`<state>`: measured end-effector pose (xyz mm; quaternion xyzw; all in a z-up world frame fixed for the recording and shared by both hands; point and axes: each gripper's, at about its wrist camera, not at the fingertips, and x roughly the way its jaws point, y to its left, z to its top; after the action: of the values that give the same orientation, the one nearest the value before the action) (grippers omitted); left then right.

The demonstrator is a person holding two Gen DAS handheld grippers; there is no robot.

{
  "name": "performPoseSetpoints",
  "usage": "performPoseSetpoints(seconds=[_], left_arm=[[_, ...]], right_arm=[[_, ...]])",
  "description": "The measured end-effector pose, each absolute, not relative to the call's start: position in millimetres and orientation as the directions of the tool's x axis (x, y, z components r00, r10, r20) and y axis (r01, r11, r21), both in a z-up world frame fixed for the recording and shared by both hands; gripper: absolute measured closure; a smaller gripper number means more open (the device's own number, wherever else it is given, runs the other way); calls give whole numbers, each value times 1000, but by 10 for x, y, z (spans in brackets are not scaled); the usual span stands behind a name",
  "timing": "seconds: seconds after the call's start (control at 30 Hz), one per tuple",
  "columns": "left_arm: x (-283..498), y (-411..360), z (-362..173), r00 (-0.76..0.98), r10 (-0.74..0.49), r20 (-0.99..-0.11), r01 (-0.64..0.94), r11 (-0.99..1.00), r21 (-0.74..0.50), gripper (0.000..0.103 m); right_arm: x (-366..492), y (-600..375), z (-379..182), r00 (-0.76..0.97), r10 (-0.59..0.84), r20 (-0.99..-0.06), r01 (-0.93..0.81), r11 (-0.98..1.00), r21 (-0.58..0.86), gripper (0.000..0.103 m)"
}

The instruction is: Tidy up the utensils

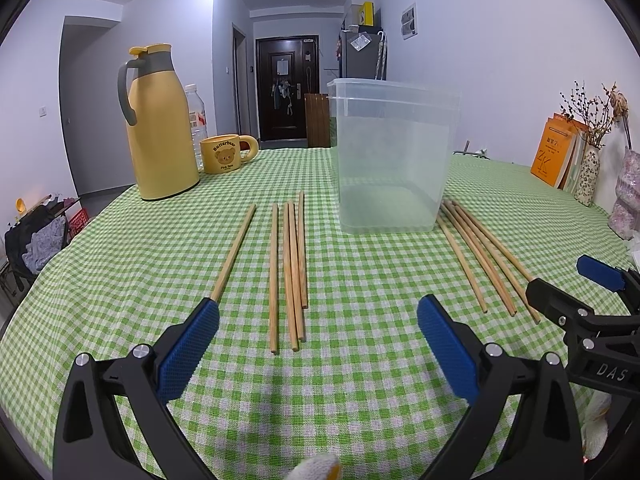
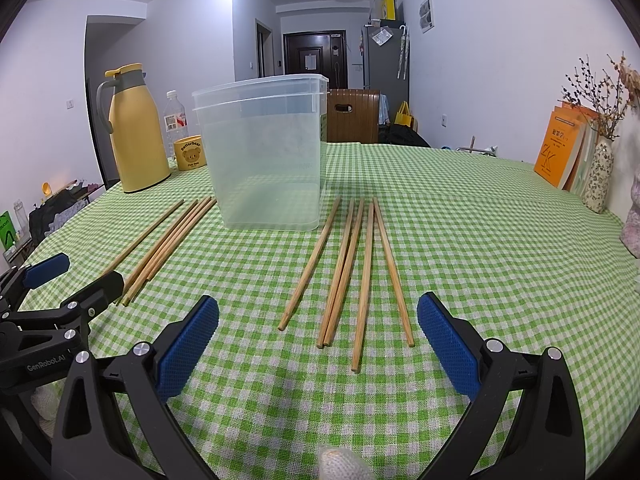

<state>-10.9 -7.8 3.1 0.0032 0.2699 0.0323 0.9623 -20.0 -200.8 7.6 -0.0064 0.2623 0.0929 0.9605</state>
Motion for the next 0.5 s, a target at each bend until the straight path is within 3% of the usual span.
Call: performPoseSetpoints(seconds=[0.5], left_arm=[[-141, -63, 44, 862, 63, -503, -63, 998, 18, 7]], right_arm=[[-200, -2007, 76, 845, 174, -505, -181, 983, 36, 7]])
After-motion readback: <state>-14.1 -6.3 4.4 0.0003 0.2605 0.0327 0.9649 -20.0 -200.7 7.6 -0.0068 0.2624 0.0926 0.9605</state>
